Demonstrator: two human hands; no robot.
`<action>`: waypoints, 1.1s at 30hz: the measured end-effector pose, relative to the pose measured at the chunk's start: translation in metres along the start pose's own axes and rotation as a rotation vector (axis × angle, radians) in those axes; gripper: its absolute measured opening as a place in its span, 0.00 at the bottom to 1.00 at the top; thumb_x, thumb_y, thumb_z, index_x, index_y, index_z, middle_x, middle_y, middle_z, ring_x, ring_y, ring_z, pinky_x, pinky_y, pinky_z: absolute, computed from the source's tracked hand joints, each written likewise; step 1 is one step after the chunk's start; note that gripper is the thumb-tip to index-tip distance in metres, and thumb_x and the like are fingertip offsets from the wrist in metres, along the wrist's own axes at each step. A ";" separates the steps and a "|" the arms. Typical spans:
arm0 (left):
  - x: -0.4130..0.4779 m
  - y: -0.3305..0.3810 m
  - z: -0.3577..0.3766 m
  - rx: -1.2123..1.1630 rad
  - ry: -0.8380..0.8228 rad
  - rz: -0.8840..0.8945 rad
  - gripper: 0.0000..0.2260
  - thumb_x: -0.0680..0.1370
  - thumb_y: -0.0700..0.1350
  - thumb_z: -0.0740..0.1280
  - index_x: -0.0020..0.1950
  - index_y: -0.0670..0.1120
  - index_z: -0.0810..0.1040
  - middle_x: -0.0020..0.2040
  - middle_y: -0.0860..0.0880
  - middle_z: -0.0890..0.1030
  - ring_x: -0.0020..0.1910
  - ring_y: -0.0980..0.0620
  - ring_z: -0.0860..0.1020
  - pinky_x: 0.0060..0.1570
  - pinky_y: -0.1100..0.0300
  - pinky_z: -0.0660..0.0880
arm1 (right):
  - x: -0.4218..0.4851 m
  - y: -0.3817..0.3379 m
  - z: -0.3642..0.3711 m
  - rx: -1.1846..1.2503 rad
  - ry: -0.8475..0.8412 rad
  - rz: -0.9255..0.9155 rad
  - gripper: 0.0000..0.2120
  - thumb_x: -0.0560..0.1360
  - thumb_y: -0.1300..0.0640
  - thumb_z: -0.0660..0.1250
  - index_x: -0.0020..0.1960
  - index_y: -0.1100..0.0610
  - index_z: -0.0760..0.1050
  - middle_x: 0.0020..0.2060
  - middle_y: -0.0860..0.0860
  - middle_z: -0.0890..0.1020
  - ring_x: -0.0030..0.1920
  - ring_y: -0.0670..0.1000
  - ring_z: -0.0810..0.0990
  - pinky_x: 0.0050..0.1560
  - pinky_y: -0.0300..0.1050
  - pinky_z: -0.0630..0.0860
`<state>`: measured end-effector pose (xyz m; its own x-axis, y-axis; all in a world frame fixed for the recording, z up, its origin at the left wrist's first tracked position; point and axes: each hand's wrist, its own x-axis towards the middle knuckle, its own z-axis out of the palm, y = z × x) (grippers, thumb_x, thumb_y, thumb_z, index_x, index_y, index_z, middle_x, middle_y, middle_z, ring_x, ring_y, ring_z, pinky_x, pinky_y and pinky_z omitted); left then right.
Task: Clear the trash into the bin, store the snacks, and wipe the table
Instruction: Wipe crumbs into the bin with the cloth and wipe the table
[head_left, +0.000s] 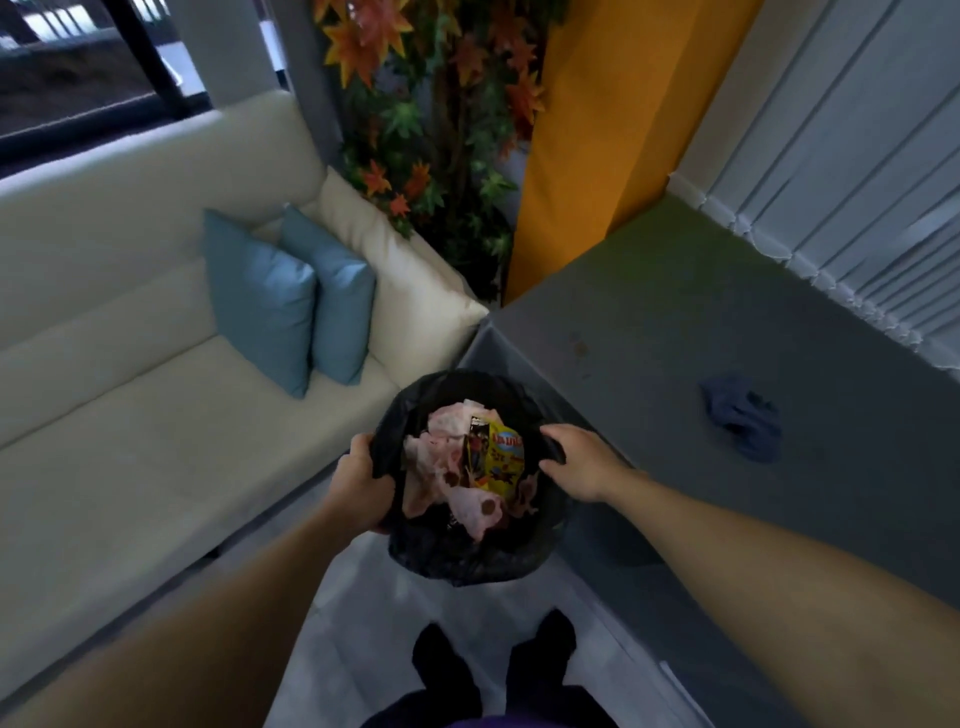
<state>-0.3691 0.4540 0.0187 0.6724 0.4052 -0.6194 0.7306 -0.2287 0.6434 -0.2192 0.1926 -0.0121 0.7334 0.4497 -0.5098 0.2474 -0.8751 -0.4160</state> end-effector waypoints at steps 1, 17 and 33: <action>0.001 -0.005 -0.004 0.044 0.037 0.018 0.22 0.76 0.38 0.60 0.69 0.49 0.63 0.60 0.41 0.72 0.54 0.38 0.77 0.48 0.39 0.81 | 0.002 -0.007 0.003 0.004 0.005 -0.018 0.31 0.79 0.51 0.68 0.78 0.55 0.61 0.76 0.53 0.65 0.75 0.54 0.64 0.74 0.46 0.62; 0.065 -0.102 -0.036 0.737 0.166 0.053 0.40 0.78 0.38 0.62 0.79 0.35 0.37 0.66 0.36 0.64 0.57 0.38 0.73 0.55 0.52 0.71 | 0.088 -0.088 0.084 -0.135 -0.068 -0.159 0.43 0.76 0.42 0.69 0.81 0.51 0.48 0.80 0.47 0.52 0.77 0.56 0.54 0.75 0.53 0.60; 0.234 -0.230 0.037 0.594 0.109 -0.160 0.44 0.76 0.38 0.67 0.80 0.37 0.37 0.64 0.36 0.63 0.53 0.35 0.74 0.52 0.46 0.73 | 0.264 -0.044 0.227 -0.226 -0.244 -0.148 0.47 0.73 0.38 0.70 0.81 0.51 0.47 0.80 0.47 0.50 0.77 0.57 0.53 0.74 0.51 0.60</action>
<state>-0.3751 0.5689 -0.2910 0.5563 0.5562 -0.6174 0.7838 -0.5980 0.1675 -0.1802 0.3902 -0.2991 0.5129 0.5803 -0.6326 0.4931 -0.8024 -0.3362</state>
